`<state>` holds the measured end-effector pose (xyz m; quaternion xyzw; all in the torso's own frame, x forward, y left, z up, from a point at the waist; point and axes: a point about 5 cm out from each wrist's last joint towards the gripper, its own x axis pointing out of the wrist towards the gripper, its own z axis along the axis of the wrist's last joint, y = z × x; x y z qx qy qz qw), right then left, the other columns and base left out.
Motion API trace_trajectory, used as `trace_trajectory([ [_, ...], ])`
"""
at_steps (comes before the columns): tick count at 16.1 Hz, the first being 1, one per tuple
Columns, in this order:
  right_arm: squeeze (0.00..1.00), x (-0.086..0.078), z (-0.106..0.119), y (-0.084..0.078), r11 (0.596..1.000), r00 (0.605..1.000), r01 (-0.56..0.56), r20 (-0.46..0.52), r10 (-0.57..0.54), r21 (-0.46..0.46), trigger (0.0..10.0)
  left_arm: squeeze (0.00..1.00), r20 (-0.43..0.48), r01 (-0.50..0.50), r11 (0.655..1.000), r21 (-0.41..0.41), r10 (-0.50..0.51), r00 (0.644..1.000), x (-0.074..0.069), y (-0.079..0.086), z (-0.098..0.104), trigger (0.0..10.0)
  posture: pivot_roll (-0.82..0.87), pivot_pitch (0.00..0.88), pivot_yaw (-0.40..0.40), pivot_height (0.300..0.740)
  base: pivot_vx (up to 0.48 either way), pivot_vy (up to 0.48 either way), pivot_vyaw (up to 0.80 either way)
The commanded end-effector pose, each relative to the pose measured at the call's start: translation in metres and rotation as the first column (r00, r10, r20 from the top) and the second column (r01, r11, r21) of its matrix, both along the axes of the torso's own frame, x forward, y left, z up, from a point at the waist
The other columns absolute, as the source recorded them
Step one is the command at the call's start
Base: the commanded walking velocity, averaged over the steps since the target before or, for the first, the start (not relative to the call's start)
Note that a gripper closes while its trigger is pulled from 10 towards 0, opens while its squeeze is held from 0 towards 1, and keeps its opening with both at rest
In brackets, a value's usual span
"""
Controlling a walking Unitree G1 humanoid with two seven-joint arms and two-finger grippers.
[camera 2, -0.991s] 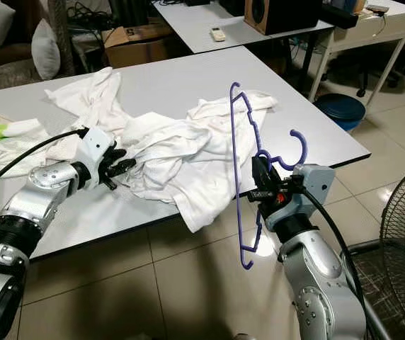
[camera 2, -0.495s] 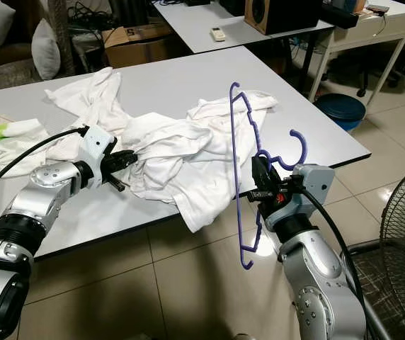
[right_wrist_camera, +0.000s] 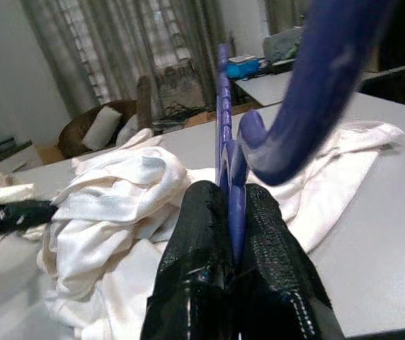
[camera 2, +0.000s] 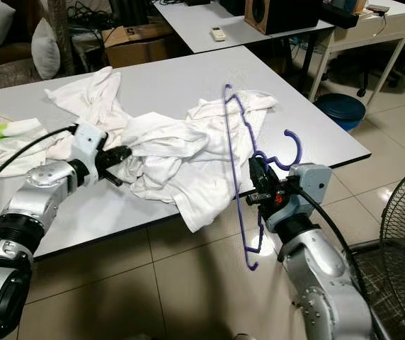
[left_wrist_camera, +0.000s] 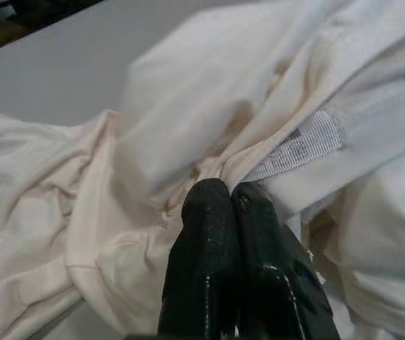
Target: Hang hanger
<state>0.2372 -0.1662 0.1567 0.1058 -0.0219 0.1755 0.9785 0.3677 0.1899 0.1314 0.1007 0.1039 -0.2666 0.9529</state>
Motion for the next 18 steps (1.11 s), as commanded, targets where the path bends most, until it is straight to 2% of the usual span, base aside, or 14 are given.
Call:
trace_trajectory([
  [1,0.0,-0.008,0.005,0.006,0.994,0.994,-0.11,0.014,0.111,-0.026,10.0,0.0,0.071,0.019,1.0,-0.015,-0.018,0.997,0.006,0.001,0.021,0.0,-0.16,0.0,0.084,0.74,0.0,0.0,0.0],
  [2,0.0,-0.019,0.01,0.01,0.969,0.97,-0.24,0.014,0.241,-0.054,10.0,0.0,0.142,0.105,0.989,0.102,-0.119,0.983,0.006,-0.003,0.039,0.0,-0.16,0.0,0.083,0.74,0.0,0.0,0.0],
  [3,0.0,-0.021,0.011,0.011,0.961,0.962,-0.27,0.01,0.271,-0.059,10.0,0.0,0.161,0.115,0.986,0.125,-0.134,0.978,0.006,-0.004,0.044,0.0,-0.16,0.0,0.083,0.74,0.0,0.0,0.0],
  [4,0.0,-0.025,0.012,0.013,0.946,0.949,-0.314,0.001,0.315,-0.076,10.0,0.0,0.199,0.115,0.985,0.128,-0.139,0.97,0.007,-0.006,0.056,0.0,-0.17,0.0,0.084,0.74,0.0,0.0,0.0],
  [5,0.0,-0.029,0.01,0.015,0.927,0.933,-0.36,-0.022,0.36,-0.106,10.0,0.0,0.259,0.111,0.991,0.07,-0.126,0.958,0.008,-0.008,0.075,0.0,-0.17,0.0,0.084,0.74,0.0,0.0,0.0],
  [6,0.0,-0.031,0.008,0.016,0.919,0.926,-0.376,-0.039,0.374,-0.121,10.0,0.0,0.281,0.113,0.993,0.017,-0.114,0.953,0.008,-0.01,0.085,0.0,-0.17,0.0,0.081,0.74,0.0,0.0,0.0],
  [7,0.0,-0.031,0.006,0.016,0.919,0.927,-0.374,-0.046,0.371,-0.126,10.0,0.0,0.262,0.132,0.99,0.04,-0.138,0.955,0.006,-0.012,0.082,0.0,-0.17,0.0,0.081,0.74,0.0,0.0,0.0],
  [8,0.0,-0.03,0.001,0.016,0.92,0.929,-0.368,-0.077,0.361,-0.136,10.0,0.0,0.18,0.197,0.965,0.174,-0.228,0.957,-0.005,-0.016,0.059,0.0,-0.17,0.0,0.082,0.74,0.0,0.0,0.0],
  [11,0.0,-0.033,-0.011,0.015,0.905,0.92,-0.385,-0.156,0.361,-0.178,10.0,0.0,0.151,0.171,0.969,0.179,-0.199,0.968,-0.01,-0.012,0.051,0.0,-0.17,0.0,0.083,0.74,0.0,0.0,0.0],
  [14,0.0,-0.033,-0.02,0.012,0.907,0.917,-0.378,-0.211,0.339,-0.186,10.0,0.0,0.151,0.246,0.931,0.27,-0.293,0.944,-0.019,-0.015,0.053,0.0,-0.17,0.0,0.081,0.74,0.0,0.0,0.0],
  [15,0.0,-0.03,-0.024,0.01,0.909,0.918,-0.366,-0.24,0.316,-0.201,10.0,0.0,0.156,0.271,0.922,0.276,-0.322,0.934,-0.022,-0.018,0.056,2.8,-0.17,0.0,0.08,0.74,0.0,0.0,0.0],
  [16,0.0,-0.029,-0.025,0.01,0.912,0.921,-0.357,-0.24,0.308,-0.203,10.0,0.0,0.15,0.28,0.918,0.282,-0.331,0.932,-0.023,-0.018,0.056,2.8,-0.17,0.0,0.08,0.74,0.0,0.0,0.0],
  [17,0.0,-0.028,-0.025,0.01,0.913,0.923,-0.352,-0.239,0.302,-0.204,10.0,0.0,0.146,0.286,0.915,0.286,-0.336,0.93,-0.024,-0.018,0.056,4.6,-0.17,0.0,0.08,0.74,0.0,0.0,0.0],
  [18,0.0,-0.025,-0.024,0.01,0.919,0.928,-0.339,-0.229,0.293,-0.201,10.0,0.0,0.118,0.272,0.909,0.317,-0.322,0.939,-0.024,-0.015,0.051,10.0,-0.16,0.0,0.078,0.74,0.0,0.0,0.0],
])
